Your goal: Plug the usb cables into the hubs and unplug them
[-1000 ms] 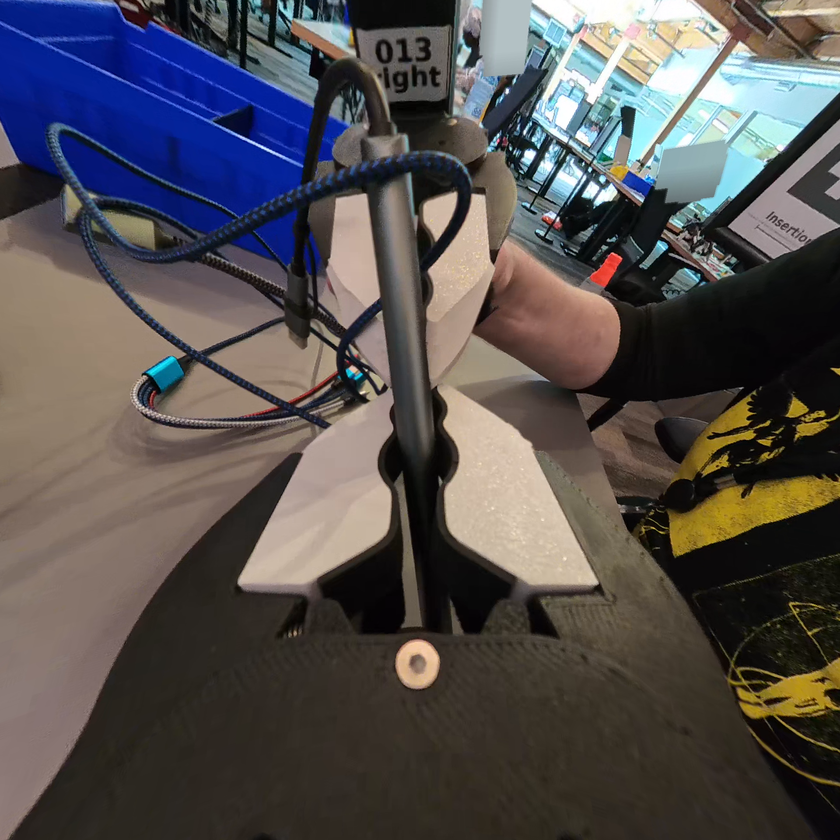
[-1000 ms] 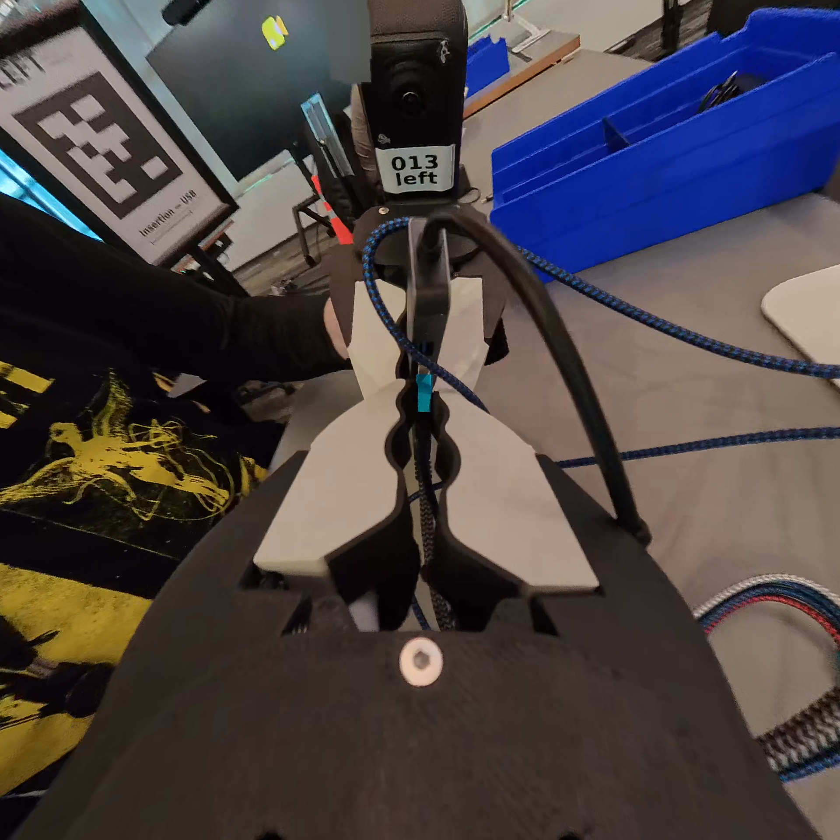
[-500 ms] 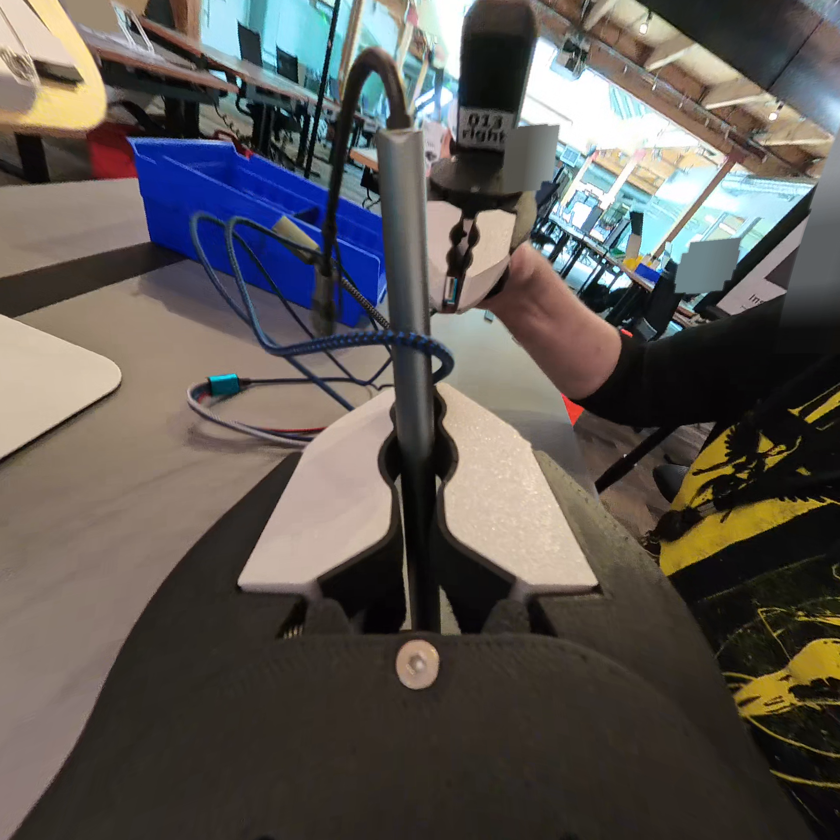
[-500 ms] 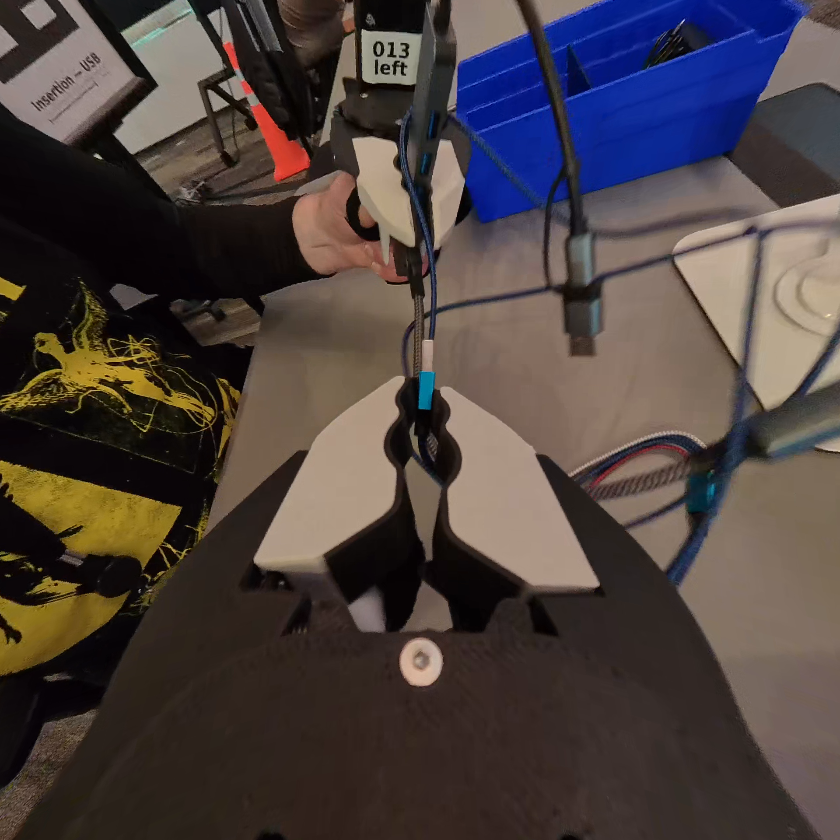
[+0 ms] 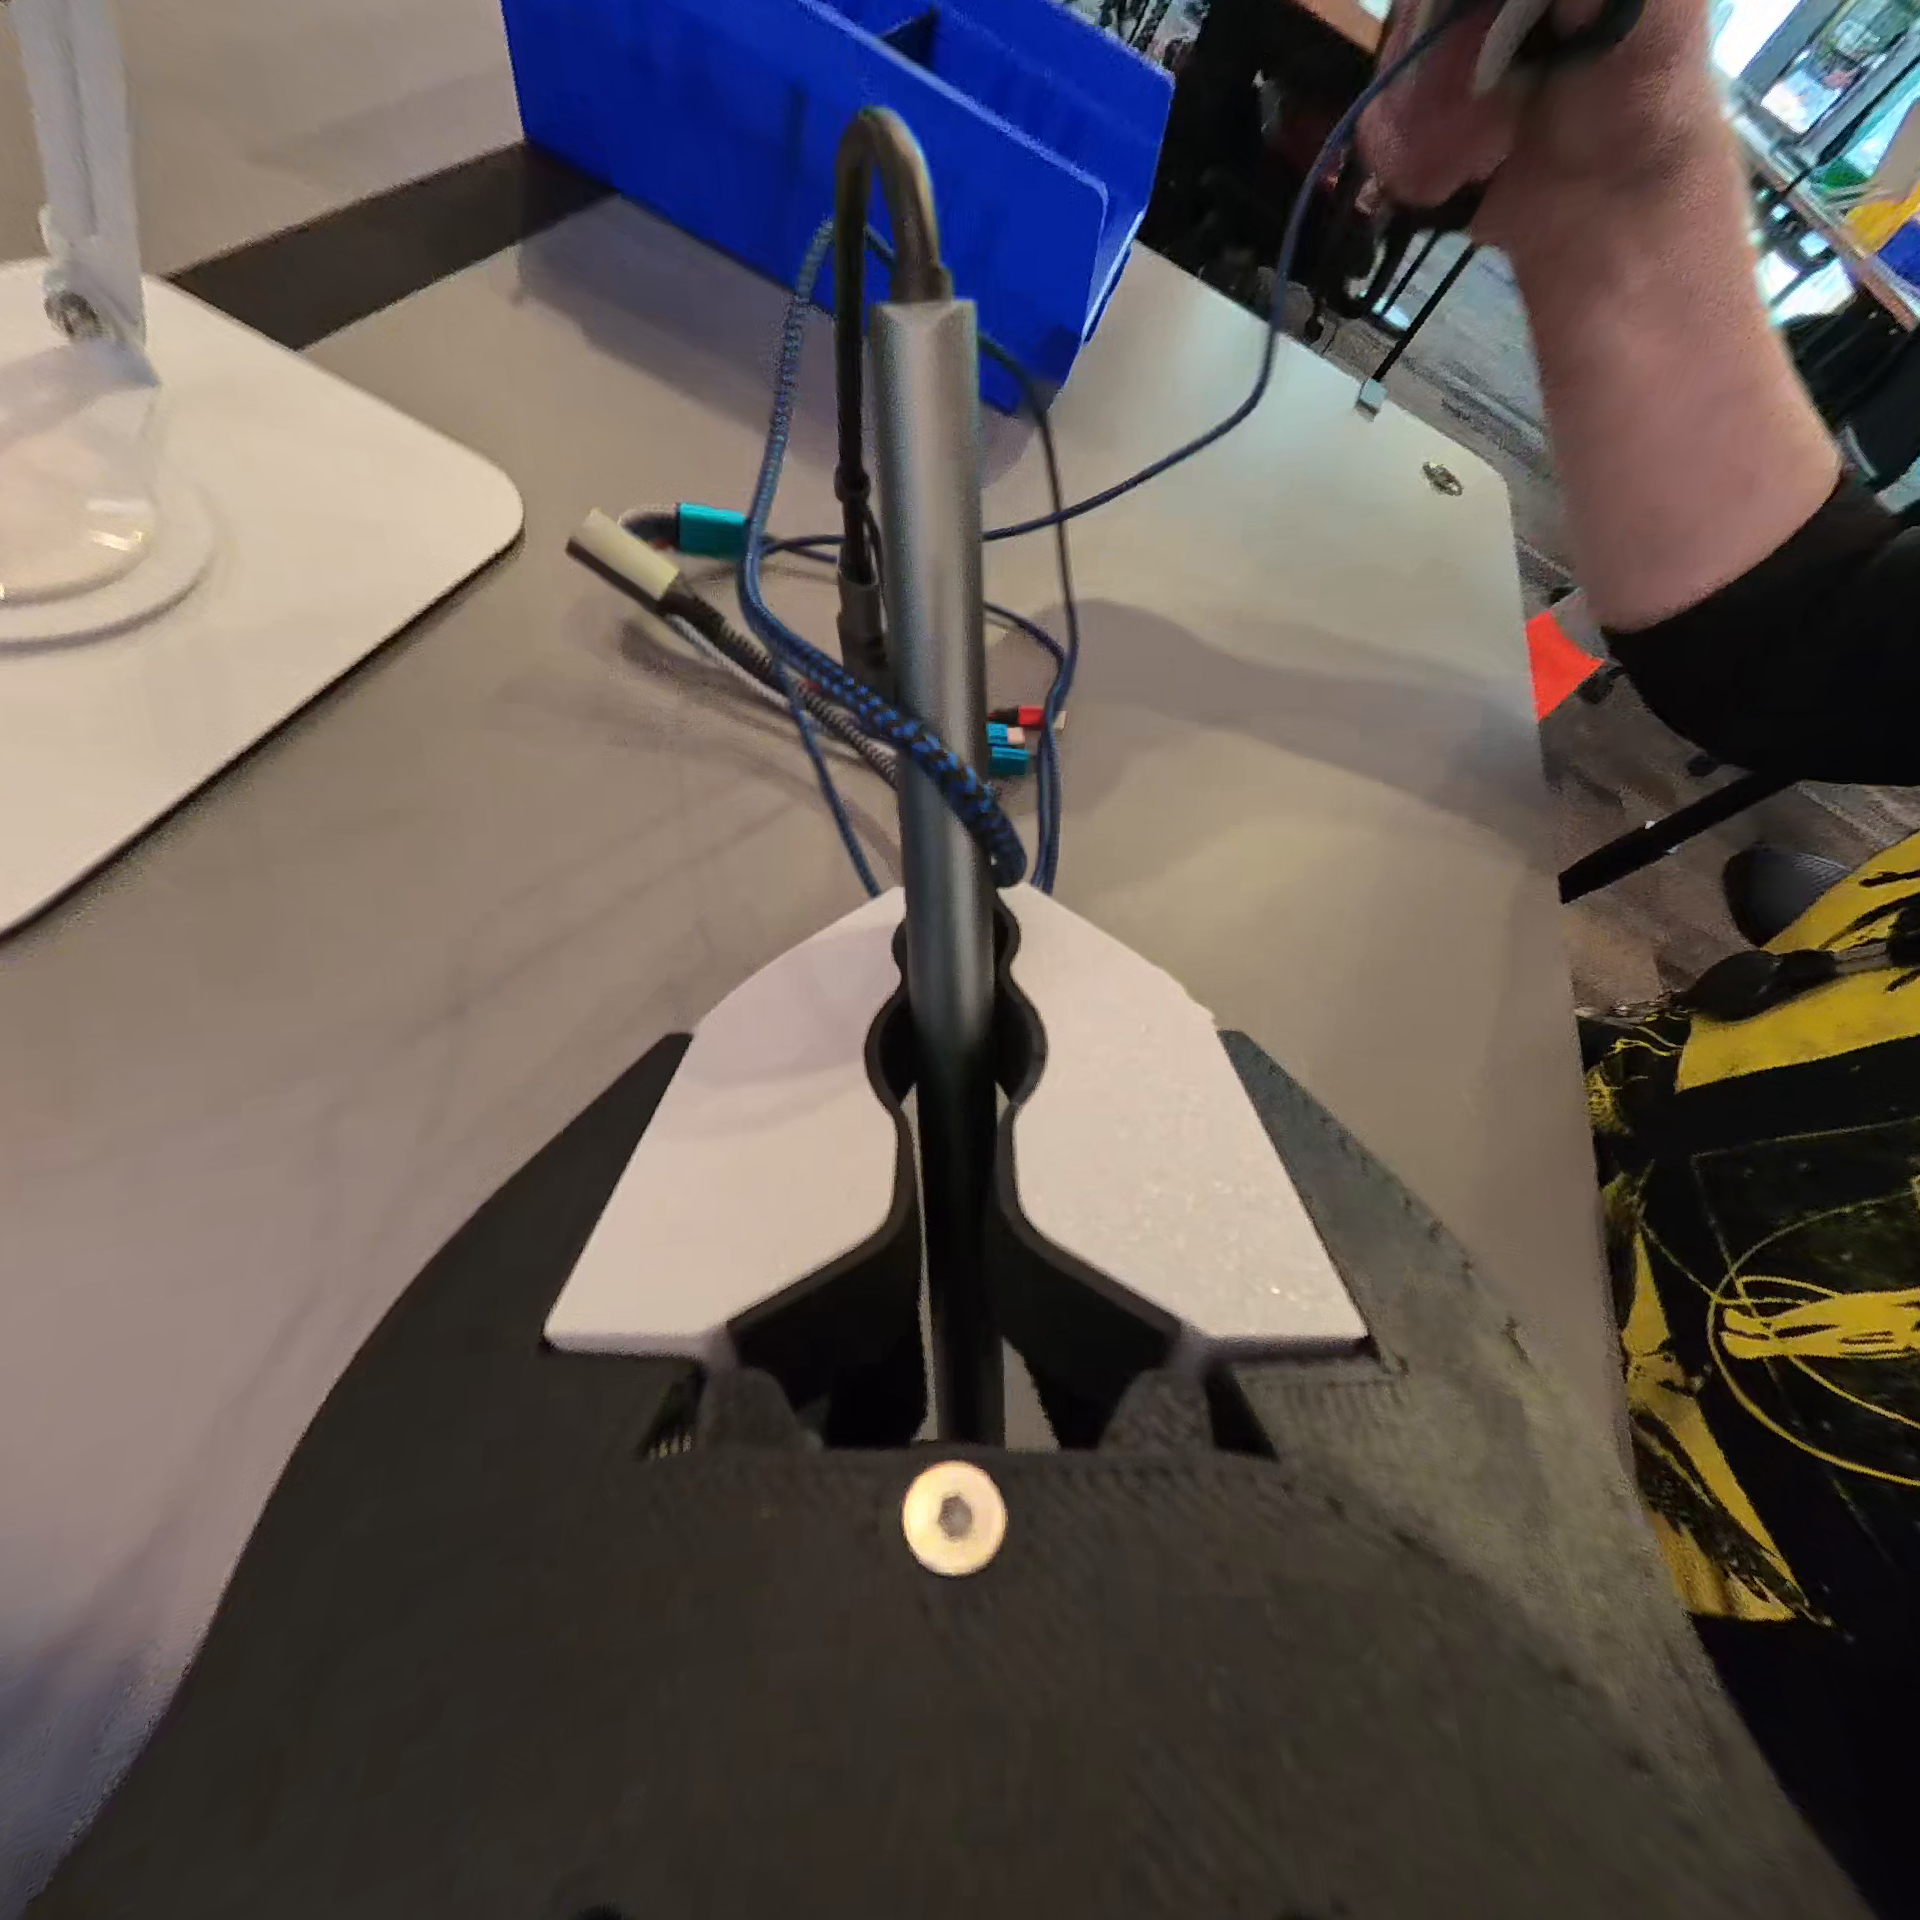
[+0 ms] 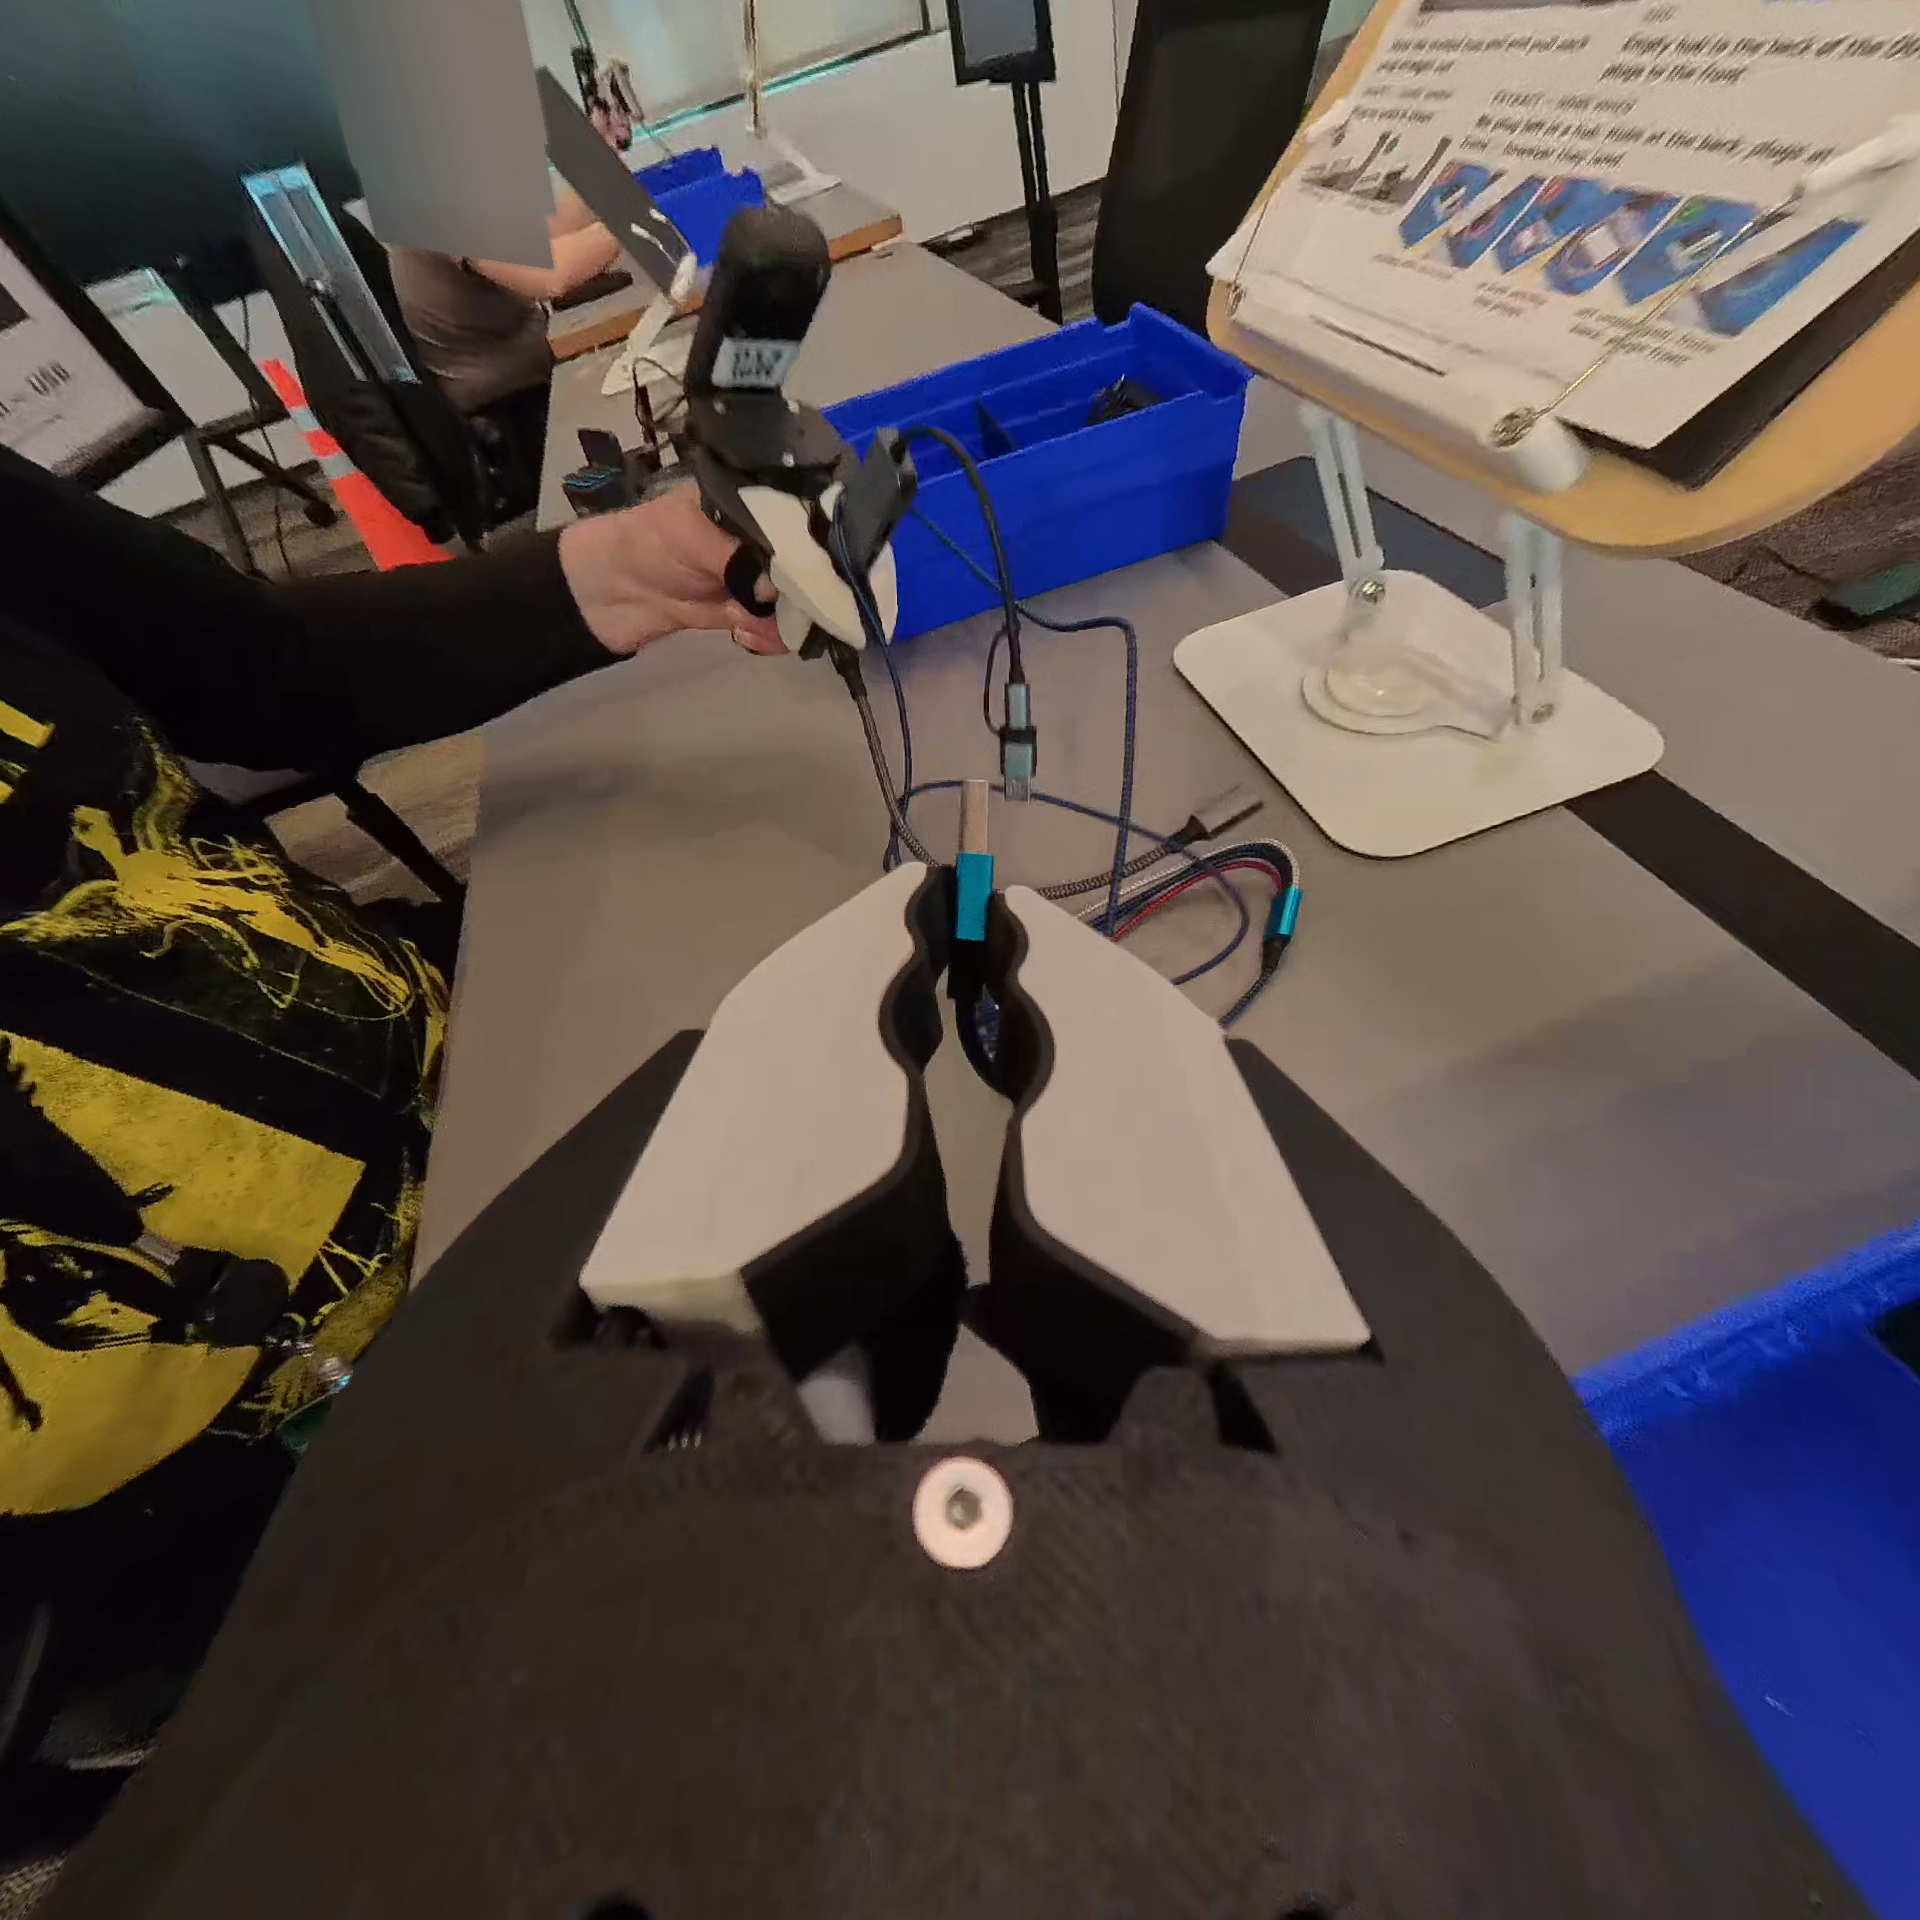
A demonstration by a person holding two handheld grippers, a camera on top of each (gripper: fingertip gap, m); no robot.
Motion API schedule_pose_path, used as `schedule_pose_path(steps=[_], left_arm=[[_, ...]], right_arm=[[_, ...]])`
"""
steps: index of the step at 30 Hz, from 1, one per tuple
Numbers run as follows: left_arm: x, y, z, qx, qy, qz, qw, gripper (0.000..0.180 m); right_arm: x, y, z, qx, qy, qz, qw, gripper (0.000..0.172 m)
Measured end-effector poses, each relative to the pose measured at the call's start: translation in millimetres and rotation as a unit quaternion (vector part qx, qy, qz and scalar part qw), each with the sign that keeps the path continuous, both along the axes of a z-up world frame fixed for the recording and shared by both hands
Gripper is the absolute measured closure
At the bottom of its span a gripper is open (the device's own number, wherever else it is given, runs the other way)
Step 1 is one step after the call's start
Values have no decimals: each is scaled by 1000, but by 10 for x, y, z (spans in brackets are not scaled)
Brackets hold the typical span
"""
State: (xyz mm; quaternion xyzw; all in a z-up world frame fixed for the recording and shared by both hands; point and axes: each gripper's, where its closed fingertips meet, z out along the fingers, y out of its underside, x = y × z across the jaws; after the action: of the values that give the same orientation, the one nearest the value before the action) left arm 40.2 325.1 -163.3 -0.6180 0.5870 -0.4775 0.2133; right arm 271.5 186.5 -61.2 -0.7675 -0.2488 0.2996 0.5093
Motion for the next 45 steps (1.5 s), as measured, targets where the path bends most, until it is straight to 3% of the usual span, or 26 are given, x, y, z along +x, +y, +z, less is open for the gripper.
schedule_pose_path(steps=[2,6,9,14,16,21,26,28,29,30,31,34,38,42,45], left_arm=[[-67,48,-88,-1,13,13,1000,172],[-181,140,-158,-1,27,35,999,172],[-242,191,-169,-17,20,48,999,172],[-286,161,-186,-31,14,50,998,172],[-280,130,-183,-29,11,45,999,172],[-211,15,-165,-38,8,31,999,172],[-155,-73,-67,-41,3,23,999,172],[-121,-104,-56,-42,9,25,999,172],[-100,-123,-58,-44,13,27,999,172],[-78,-144,-64,-46,15,28,998,172],[-54,-160,-71,-49,18,31,998,172],[20,-239,-67,-54,15,25,998,172],[113,-371,-24,-47,10,8,999,172],[139,-481,31,-36,9,-12,999,172],[143,-525,67,-33,3,-24,999,172]], right_arm=[[179,-43,202,31,-14,-32,999,166],[682,-213,1030,128,-5,-118,985,166],[1050,-347,1467,173,-31,-188,966,166],[1534,-452,1670,195,-106,-338,915,165],[1345,-380,1440,152,-107,-292,938,165],[551,21,468,22,-123,-164,979,166],[-225,299,-554,-94,-123,-50,987,166],[-402,400,-898,-124,-147,-40,980,154],[-450,460,-1030,-125,-179,-48,975,132],[-493,509,-1111,-118,-217,-58,967,105],[-591,539,-1121,-98,-246,-55,963,105],[-1282,535,-908,-18,-227,25,973,126],[-2003,650,-962,-44,-160,118,979,132],[-2233,912,-1125,-85,-93,156,980,145],[-2352,851,-1196,-114,-74,212,968,155]])
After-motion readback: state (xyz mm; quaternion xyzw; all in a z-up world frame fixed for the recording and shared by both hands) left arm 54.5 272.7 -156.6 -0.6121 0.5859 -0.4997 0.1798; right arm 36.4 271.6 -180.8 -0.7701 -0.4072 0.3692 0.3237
